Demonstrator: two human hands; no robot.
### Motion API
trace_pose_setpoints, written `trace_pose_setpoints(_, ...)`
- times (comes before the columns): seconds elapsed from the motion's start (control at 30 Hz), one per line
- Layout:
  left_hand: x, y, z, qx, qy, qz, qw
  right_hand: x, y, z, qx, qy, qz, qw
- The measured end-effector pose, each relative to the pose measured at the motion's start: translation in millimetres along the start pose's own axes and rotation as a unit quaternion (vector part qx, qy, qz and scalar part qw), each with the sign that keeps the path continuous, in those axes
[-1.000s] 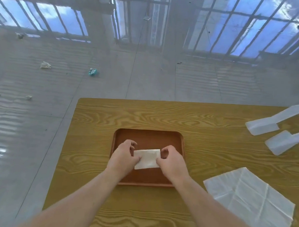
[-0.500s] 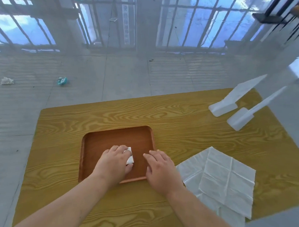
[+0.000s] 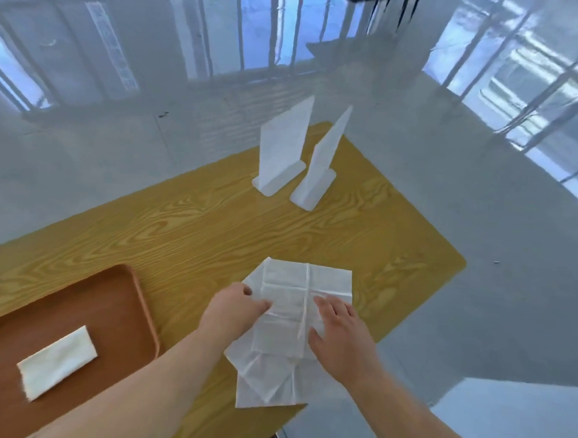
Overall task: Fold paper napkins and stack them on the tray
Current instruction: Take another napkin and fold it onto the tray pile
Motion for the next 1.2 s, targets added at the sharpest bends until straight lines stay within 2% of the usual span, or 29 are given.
trace_pose_setpoints(0.17,9.2,9.7,-22.1,0.051,0.000,-0.015,0.999,0.2,8.9,-22.7,0.007,0.007,0.013,1.000)
trace_pose_setpoints(0.77,5.8,7.6,-34.6,0.062,0.011,-0.066,0.996,2.5,7.6,-21.8,0.020,0.003,0.028,0.999)
trace_pose_setpoints(0.97,15.0,9.7,-35.5,0.091,0.002,-0.044,0.995,2.9,11.6,-21.3,0.008,-0.003,0.023,1.000)
trace_pose_setpoints(1.1,17.8,12.7,-36.2,0.069,0.011,-0.046,0.997,4.3,11.8,-22.5,0.007,-0.003,0.012,1.000)
trace_pose_setpoints(1.2,11.3,12.6,-41.9,-0.023,0.039,-0.018,0.999,0.6,3.1,-20.9,0.036,-0.010,-0.026,0.999)
Point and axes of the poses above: each hand's wrist, its own x-axis towards the middle knuckle, its own y-axis out of the palm, z = x × y, the point moved 6 cm from there along x, towards the middle knuckle, and after that the axes turned 4 degrees about z, right-handed, at the moved point
